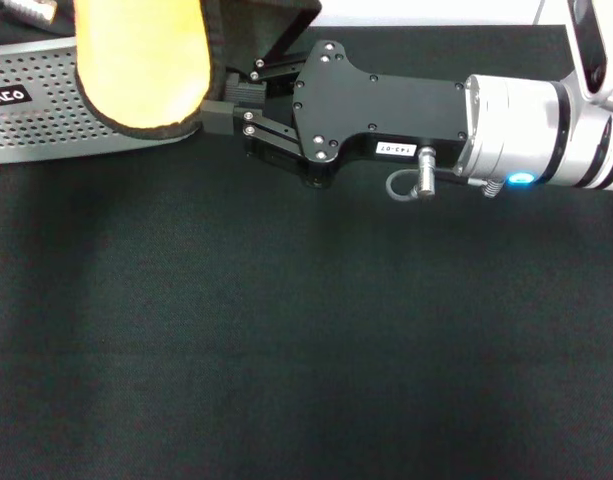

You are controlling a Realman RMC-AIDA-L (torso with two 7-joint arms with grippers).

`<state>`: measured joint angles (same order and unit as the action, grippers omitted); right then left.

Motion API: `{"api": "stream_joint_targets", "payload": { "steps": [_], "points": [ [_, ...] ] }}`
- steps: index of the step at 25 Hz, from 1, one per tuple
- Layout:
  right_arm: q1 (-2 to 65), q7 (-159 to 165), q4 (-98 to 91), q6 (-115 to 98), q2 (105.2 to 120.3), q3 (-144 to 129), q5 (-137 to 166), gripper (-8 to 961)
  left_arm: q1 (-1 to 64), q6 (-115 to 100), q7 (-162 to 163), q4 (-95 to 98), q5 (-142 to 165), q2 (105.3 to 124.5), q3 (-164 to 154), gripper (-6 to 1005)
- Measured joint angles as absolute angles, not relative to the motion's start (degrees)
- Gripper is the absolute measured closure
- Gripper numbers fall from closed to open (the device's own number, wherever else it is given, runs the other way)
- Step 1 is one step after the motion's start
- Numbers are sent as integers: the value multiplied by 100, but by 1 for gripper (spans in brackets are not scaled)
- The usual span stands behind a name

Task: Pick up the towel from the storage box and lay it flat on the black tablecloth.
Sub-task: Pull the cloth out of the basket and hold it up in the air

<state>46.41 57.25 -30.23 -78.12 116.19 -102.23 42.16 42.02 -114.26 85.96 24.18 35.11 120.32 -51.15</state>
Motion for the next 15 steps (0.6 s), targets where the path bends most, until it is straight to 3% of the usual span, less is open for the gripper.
{"api": "stream_joint_targets", "payload": {
  "steps": [5, 15],
  "points": [
    [4652, 5721, -3034, -7795, 11619, -10250, 4162, 764, 4198, -11425, 8596, 2415, 3511, 12032, -5115, 924],
    [4729, 5486, -3017, -7741, 11619, -10611, 3830, 879, 4149, -11426, 8595, 2366, 3511, 12045, -5115, 921]
  ]
}}
